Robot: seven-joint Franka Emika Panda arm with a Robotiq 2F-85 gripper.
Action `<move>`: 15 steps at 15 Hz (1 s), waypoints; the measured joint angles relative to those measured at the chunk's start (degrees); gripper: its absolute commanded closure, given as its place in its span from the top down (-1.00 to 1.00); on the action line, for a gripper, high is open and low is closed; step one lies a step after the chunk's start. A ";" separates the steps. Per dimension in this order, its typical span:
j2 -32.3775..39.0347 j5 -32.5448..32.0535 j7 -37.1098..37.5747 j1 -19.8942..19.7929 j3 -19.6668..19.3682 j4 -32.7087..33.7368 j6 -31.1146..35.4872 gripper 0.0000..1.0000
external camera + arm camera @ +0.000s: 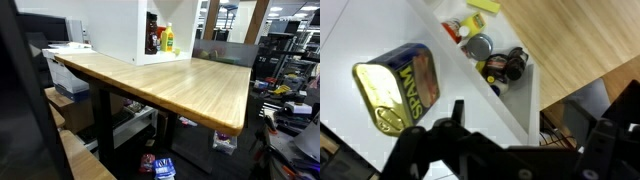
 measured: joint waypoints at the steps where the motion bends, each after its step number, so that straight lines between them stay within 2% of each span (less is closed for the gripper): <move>1: -0.30 1.04 2.18 0.29 0.15 -0.08 -1.84 1.00; 4: -0.65 3.63 8.52 0.81 0.23 -0.89 -5.02 1.00; 8: -1.00 4.34 13.53 0.85 0.23 -3.98 -5.85 1.00; 15: -1.44 4.34 21.92 1.29 0.24 -14.60 -5.97 1.00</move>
